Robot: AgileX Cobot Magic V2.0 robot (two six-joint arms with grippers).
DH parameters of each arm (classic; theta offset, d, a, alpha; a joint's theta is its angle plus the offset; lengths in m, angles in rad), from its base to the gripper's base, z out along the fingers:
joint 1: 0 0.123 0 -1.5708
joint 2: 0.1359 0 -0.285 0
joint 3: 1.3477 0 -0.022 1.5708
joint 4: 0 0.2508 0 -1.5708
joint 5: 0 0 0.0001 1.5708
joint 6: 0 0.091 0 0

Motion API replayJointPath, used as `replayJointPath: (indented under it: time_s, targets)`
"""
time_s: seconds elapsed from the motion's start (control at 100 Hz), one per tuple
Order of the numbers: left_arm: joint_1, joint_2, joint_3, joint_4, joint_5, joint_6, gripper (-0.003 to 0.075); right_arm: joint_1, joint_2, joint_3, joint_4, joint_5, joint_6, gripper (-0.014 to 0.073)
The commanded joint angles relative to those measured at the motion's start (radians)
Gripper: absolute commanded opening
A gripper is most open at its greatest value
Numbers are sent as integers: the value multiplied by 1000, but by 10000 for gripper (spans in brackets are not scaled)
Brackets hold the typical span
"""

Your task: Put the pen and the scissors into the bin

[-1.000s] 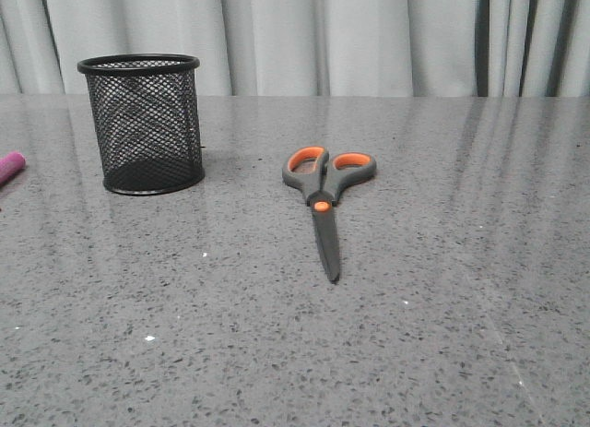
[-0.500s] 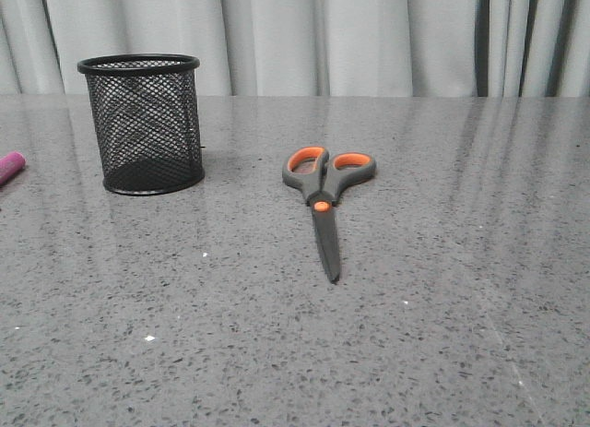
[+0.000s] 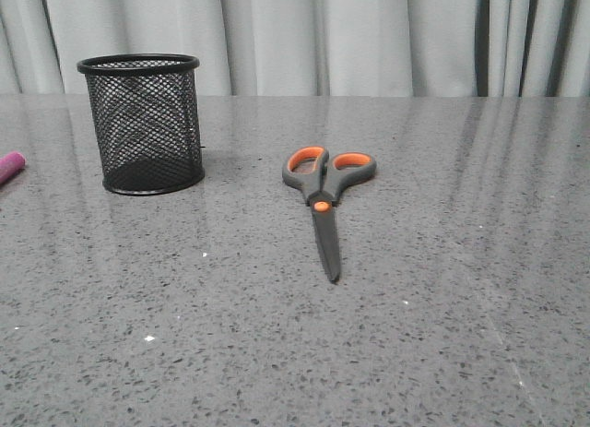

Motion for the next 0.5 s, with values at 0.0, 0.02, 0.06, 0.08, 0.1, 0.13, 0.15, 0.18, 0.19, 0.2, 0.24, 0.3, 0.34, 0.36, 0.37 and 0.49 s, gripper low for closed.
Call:
replayJointPath:
  time_s: [0.0,0.02,0.06,0.08,0.1,0.13,0.15,0.18,0.19,0.2,0.24,0.3,0.34,0.36,0.37,0.49]
  targets:
    - [-8,-28,22,-57,-80,-11,-22,-4,-20,17,56,-83,-6,-74]
    - [-8,-28,22,-63,-79,-11,-22,-4,-20,17,59,-83,-6,-74]
    - [-8,-28,19,-73,-67,-11,-22,-4,-20,17,61,-83,-6,-74]
    - [-8,-28,20,-82,-67,-11,-22,-4,-20,17,61,-83,-6,-74]
    - [-8,-28,17,-84,-62,-11,-22,-4,-20,17,61,-83,-6,-74]
    - [-8,-28,15,-87,-58,-11,-22,-4,-20,15,61,-81,-6,-74]
    - [-8,-28,13,-87,-55,-11,-22,-4,-20,13,61,-76,-6,-74]
    - [-8,-28,9,-87,-46,-11,-22,-4,-20,6,61,-66,-6,-73]
    - [-8,-28,9,-87,-44,-11,-22,-4,-20,3,61,-62,-6,-71]
    - [-8,-28,5,-87,-39,-11,-22,-4,-20,1,61,-56,-6,-69]
    - [-8,-28,-8,-87,-20,-11,-22,-4,-20,-15,61,-33,-6,-63]
    - [-8,-24,-34,-79,20,-11,-22,-4,-15,-39,61,14,-6,-63]
    - [-8,-16,-61,-67,53,-11,-22,-4,-10,-61,61,45,-6,-63]
    - [-8,-11,-77,-56,67,-9,-22,-4,-2,-74,61,62,-6,-63]
    - [-8,-8,-83,-46,80,-9,-22,-4,4,-78,61,68,-6,-63]
    - [-8,68,-205,102,218,-1,-22,-4,87,-167,40,171,-6,-63]
